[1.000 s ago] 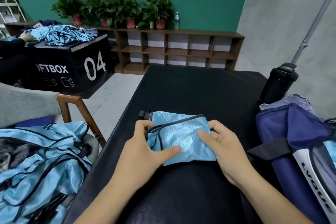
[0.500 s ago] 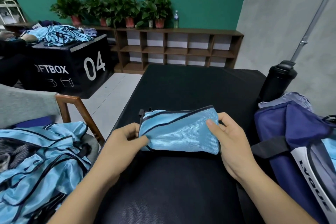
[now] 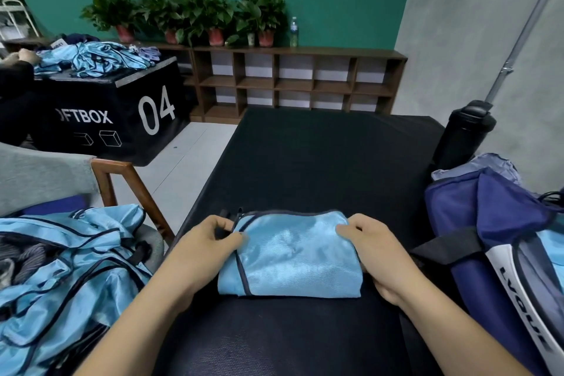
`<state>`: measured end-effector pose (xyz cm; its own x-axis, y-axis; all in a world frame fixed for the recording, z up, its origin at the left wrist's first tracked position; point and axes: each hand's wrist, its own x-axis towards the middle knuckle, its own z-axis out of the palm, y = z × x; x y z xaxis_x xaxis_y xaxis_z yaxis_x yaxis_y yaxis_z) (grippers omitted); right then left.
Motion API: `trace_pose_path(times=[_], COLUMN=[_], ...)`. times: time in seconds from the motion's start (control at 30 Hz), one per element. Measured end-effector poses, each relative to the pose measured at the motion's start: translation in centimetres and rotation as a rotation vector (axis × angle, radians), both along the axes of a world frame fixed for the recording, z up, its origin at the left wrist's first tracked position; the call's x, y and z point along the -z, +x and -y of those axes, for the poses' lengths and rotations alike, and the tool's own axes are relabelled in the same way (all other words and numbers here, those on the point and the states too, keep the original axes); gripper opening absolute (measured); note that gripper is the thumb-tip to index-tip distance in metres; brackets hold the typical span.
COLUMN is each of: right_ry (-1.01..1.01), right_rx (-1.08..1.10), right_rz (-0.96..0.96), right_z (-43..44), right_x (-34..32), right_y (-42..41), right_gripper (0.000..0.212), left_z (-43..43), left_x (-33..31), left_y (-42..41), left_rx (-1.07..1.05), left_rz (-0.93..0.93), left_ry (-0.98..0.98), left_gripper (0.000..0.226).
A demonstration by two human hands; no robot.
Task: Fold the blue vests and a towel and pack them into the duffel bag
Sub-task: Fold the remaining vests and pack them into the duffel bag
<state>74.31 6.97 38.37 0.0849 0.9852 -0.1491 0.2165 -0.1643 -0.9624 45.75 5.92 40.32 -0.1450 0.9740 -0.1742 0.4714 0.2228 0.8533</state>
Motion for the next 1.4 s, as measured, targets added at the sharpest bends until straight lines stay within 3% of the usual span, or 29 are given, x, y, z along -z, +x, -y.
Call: trace_pose_path(times=[0.17, 0.37, 0.47, 0.53, 0.63, 0.73, 0.83, 0.9, 1.03, 1.2, 1.4], right_ry=[0.0, 0.178, 0.414, 0.578, 0.7, 0.615, 0.53, 0.511, 0.565, 0.528, 0.498], right_rx=[0.083, 0.109, 0.171, 0.098, -0.23, -0.516, -0.666, -0.687, -0.625, -0.58, -0.585], right_rz=[0.224, 0.487, 0.519, 0.46, 0.467, 0.623, 0.826, 0.879, 0.867, 0.802, 0.684], right_z=[0.1, 0.2, 0.7, 1.5, 3.0, 3.9, 3.8, 3.6, 3.1, 3.1, 3.2], right_x=[-0.1, 0.4, -0.2, -1.1, -1.8, -1.1, -0.5, -0.2, 0.2, 0.2, 0.5], right_y=[0.2, 0.1, 0.0, -0.4, -1.6, -2.4, -2.2, -2.0, -1.8, -1.8, -2.0], right_gripper=[0.006, 0.052, 0.045, 0.032, 0.017, 0.023, 0.048, 0.05, 0.021, 0.02, 0.017], left_z=[-0.2, -0.4, 0.2, 1.0, 2.5, 3.2, 2.8, 2.5, 2.0, 1.1, 0.3], left_x=[0.3, 0.3, -0.3, -1.0, -1.7, -0.7, 0.8, 1.4, 1.4, 1.1, 1.1], left_y=[0.1, -0.7, -0.9, -0.9, -0.3, 0.1, 0.2, 0.2, 0.1, -1.5, -2.3], left_rx=[-0.036, -0.058, -0.027, 0.087, 0.389, 0.609, 0.643, 0.624, 0.578, 0.433, 0.305], left_rz=[-0.129, -0.284, -0.335, -0.352, -0.317, -0.45, -0.592, -0.642, -0.701, -0.728, -0.56], left_ry=[0.061, 0.2, 0.391, 0.529, 0.563, 0.517, 0.499, 0.504, 0.491, 0.48, 0.455], left_gripper=[0.011, 0.023, 0.02, 0.019, 0.018, 0.028, 0.035, 0.033, 0.026, 0.034, 0.036])
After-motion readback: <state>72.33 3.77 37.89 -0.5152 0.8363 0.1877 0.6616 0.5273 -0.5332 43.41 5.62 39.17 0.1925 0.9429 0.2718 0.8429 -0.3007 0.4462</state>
